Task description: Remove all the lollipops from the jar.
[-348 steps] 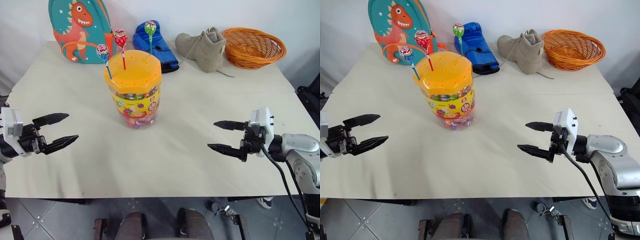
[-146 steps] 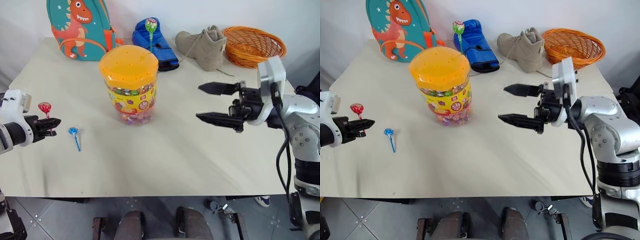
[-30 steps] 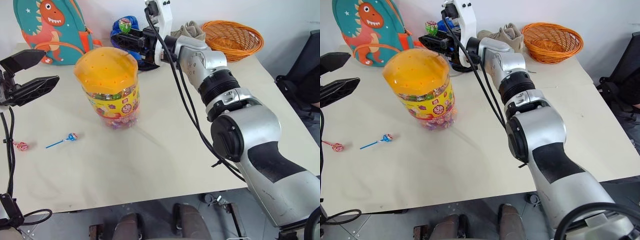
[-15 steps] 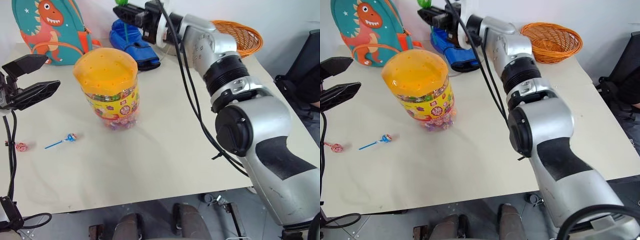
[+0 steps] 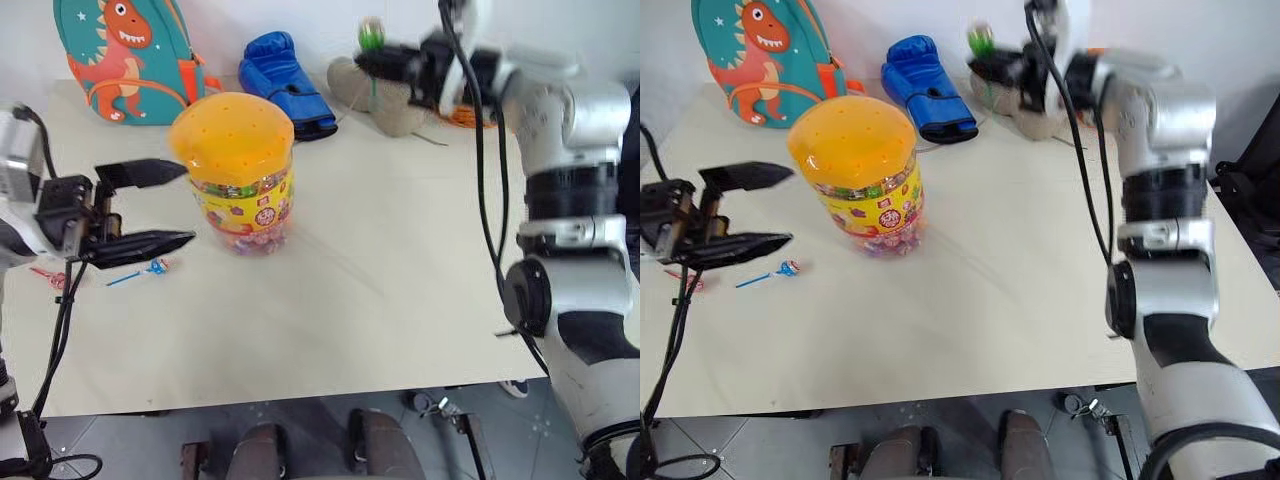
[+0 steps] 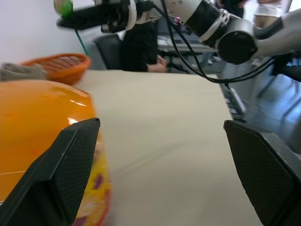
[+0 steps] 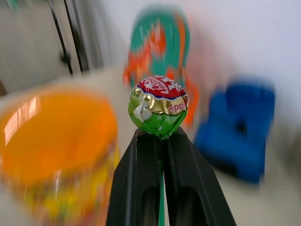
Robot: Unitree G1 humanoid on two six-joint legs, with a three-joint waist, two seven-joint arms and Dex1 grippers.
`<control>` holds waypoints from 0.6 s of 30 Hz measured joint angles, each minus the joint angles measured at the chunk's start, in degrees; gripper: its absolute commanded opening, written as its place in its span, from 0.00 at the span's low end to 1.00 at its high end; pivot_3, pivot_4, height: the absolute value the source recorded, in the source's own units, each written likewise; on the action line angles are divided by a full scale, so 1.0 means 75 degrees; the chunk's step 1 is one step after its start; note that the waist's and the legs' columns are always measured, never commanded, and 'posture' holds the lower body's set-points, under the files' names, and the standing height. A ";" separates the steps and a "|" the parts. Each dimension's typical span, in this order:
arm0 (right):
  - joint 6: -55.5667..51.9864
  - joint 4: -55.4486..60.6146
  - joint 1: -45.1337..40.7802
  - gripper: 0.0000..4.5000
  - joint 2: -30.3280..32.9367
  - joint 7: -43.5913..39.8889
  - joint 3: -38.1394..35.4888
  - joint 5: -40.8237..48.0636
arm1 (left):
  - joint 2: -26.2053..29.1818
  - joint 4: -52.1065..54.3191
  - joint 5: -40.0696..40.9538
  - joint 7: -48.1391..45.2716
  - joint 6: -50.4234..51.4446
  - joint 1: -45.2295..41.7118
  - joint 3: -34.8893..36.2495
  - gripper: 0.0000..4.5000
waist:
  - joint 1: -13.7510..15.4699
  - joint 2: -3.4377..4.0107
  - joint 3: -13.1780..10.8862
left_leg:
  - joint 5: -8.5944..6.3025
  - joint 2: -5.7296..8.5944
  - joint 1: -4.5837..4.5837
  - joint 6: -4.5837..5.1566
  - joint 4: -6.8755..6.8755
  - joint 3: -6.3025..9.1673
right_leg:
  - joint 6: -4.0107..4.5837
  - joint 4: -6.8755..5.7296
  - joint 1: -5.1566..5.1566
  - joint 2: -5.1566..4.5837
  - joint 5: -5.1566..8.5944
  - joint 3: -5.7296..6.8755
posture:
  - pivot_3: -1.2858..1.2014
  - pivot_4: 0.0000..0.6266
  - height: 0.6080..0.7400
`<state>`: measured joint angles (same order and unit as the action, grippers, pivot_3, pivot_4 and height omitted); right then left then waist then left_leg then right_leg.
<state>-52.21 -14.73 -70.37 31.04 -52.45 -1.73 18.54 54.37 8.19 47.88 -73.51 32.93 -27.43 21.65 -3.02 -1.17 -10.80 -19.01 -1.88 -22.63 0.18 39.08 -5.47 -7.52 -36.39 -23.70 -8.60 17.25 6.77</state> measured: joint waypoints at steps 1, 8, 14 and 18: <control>-0.0373 0.0730 0.0544 0.00 0.0424 -0.0014 0.0116 0.0039 | -0.0051 0.0112 -0.0015 -0.0012 -0.0003 -0.0002 -0.0192 1.00 | 0.0027 0.0000 0.0000 | 0.0000 0.0000 0.0000 0.0000 -0.0001 -0.0006 | 0.0000 0.0003 0.0001 0.0001 0.0000 0.0001 | 0.52 0.24 1.00; -0.1615 0.3366 0.4146 0.00 0.1889 -0.0001 0.0283 0.0413 | -0.0588 0.0483 -0.0313 0.0031 -0.0086 -0.0008 -0.1404 1.00 | 0.0246 0.0000 0.0000 | 0.0001 0.0000 -0.0009 0.0001 0.0016 -0.0047 | -0.0005 0.0060 0.0012 0.0004 -0.0002 -0.0009 | 0.52 0.24 1.00; -0.1876 0.3540 0.4976 0.00 0.1848 0.0977 -0.0039 0.0314 | -0.0988 0.0590 -0.0571 0.0064 -0.0235 -0.0469 -0.2034 1.00 | 0.0237 0.0001 0.0001 | 0.0004 -0.0004 0.0010 -0.0001 0.0014 -0.0054 | -0.0004 0.0057 0.0021 0.0008 -0.0002 -0.0019 | 0.52 0.24 1.00; -0.2150 0.3114 0.5103 0.13 0.1667 0.1675 -0.0235 0.0230 | -0.1215 0.0592 -0.0567 0.0088 -0.0241 -0.0536 -0.2079 1.00 | 0.0244 0.0001 0.0001 | 0.0004 -0.0005 0.0010 -0.0002 0.0009 -0.0056 | -0.0004 0.0058 0.0019 0.0010 -0.0002 -0.0019 | 0.52 0.24 1.00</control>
<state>-68.33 8.63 -32.10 43.54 -39.89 -3.50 20.26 45.26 12.63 43.63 -72.85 31.12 -31.45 6.05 -1.19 -1.16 -10.79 -18.98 -1.92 -22.55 0.17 39.15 -5.89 -7.55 -35.96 -23.56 -8.52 17.23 6.63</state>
